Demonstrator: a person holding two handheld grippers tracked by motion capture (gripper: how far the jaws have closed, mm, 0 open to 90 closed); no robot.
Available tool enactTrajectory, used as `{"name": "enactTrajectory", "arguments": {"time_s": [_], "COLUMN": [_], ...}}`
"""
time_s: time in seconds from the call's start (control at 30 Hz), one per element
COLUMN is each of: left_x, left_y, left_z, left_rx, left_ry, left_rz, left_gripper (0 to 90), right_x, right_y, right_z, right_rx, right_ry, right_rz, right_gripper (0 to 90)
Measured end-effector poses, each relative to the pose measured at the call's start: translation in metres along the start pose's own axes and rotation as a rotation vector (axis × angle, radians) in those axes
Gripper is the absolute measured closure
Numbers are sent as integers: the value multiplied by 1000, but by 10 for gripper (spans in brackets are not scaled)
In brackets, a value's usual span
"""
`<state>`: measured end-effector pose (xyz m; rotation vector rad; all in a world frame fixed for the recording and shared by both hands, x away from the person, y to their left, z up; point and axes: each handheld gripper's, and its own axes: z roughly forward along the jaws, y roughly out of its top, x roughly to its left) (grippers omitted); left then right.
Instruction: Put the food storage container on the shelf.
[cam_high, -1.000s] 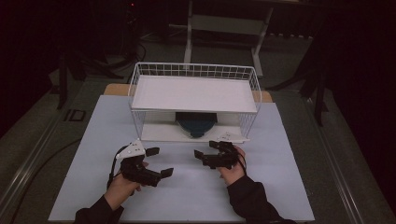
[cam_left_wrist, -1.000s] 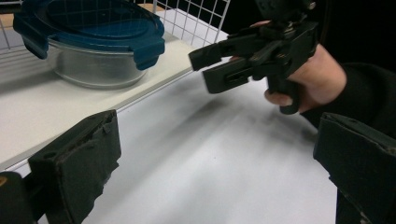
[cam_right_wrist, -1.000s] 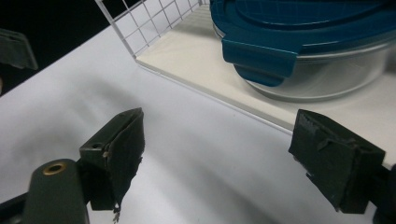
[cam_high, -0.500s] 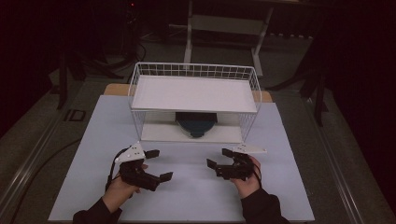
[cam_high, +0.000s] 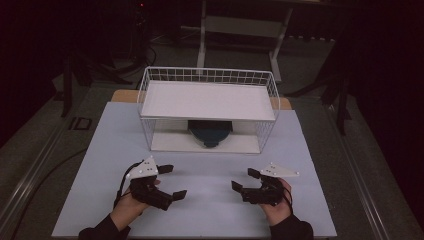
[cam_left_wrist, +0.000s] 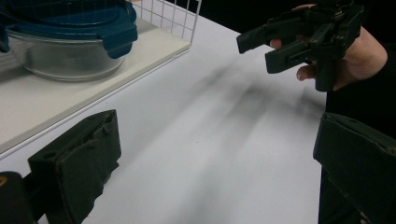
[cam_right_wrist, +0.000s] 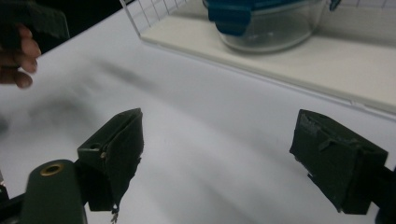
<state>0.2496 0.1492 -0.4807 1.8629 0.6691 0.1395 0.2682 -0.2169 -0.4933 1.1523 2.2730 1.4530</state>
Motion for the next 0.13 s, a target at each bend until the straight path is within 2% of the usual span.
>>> {"name": "enactTrajectory", "arguments": {"time_s": [0.13], "left_x": [-3], "left_y": [0], "left_z": [1], "left_rx": [4], "left_ry": [-7], "left_rz": [21], "left_gripper": [11], "right_x": [-4], "right_y": [-6], "right_z": [-2], "right_rx": [14], "right_ry": [-3], "right_rz": [-2], "right_gripper": [167]}}
